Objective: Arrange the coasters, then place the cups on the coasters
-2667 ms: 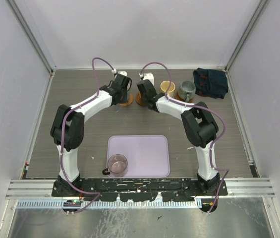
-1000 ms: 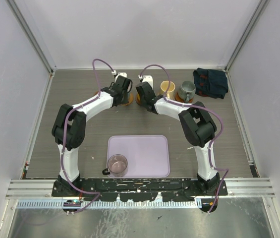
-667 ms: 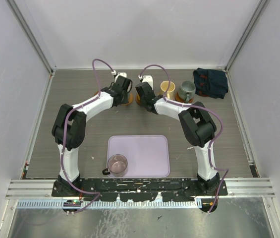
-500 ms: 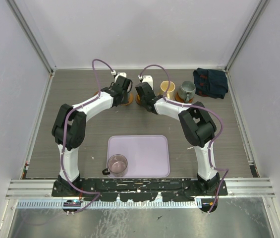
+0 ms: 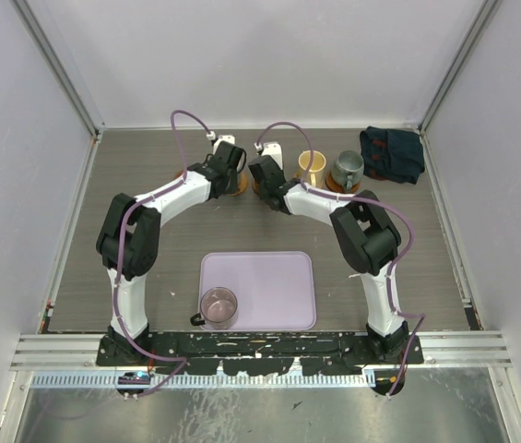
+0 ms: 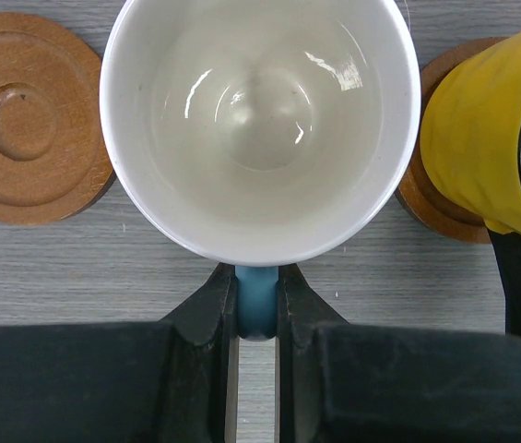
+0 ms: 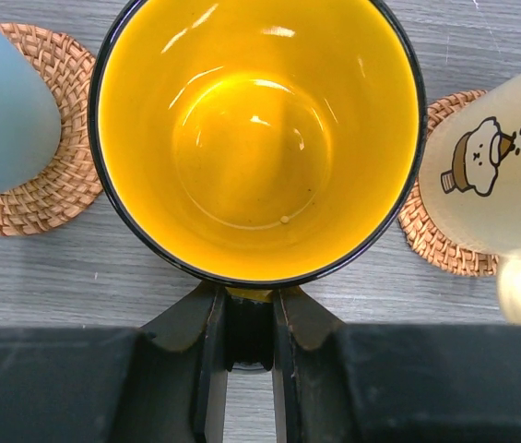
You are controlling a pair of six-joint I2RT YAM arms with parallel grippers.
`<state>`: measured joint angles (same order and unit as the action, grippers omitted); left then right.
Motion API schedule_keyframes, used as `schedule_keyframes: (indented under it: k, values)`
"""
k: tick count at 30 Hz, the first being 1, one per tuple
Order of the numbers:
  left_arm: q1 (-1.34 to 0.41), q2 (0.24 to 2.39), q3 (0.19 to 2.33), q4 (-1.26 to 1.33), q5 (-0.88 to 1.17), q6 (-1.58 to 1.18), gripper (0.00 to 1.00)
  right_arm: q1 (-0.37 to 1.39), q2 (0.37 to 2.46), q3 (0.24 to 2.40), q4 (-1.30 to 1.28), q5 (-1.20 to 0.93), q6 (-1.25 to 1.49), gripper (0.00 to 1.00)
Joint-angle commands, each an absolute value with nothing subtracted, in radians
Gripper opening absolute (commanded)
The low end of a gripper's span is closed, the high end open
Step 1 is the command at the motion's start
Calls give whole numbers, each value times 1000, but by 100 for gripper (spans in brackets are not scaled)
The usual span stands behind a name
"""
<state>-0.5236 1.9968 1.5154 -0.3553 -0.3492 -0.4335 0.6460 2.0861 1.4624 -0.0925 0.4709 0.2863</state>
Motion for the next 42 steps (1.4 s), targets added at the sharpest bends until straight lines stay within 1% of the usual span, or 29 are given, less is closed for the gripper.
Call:
schedule_keyframes:
  k: [1,10,14,17,19,20,22,23,29,33,35,38,41,42]
  values:
    - [-521,1972,1500,-334,-382,-442,0,656,2065,1489,-111,506,292,1]
    - [-522,1972,1499,-333,-383,-439,0,656,2051,1496,-112,499,305,1]
    - [-521,1970,1496,-333,-382,-439,0,656,2048,1500,-111,494,307,13]
    - [-522,1967,1494,-333,-384,-439,0,656,2044,1500,-110,493,307,19]
    - [-523,1965,1494,-333,-383,-439,0,657,2041,1499,-109,492,307,27]
    - [-522,1964,1494,-333,-382,-439,0,657,2039,1500,-110,493,307,29]
    - [-522,1962,1493,-333,-382,-439,0,656,2036,1495,-104,493,307,39]
    - [-522,1961,1493,-334,-383,-437,0,655,2033,1494,-102,493,306,41]
    - [-522,1957,1493,-332,-383,-437,0,656,2025,1489,-93,498,305,49]
    - [-522,1955,1492,-333,-382,-440,1,658,2010,1481,-85,503,304,53]
    - [-522,1947,1492,-330,-378,-441,7,659,2000,1472,-81,508,303,54]
    - [-522,1937,1493,-328,-378,-439,26,660,1980,1457,-71,511,303,54]
    - [-522,1932,1493,-328,-381,-439,38,660,1966,1446,-64,515,304,54]
    - [-522,1931,1492,-328,-382,-439,45,661,1962,1442,-63,516,304,54]
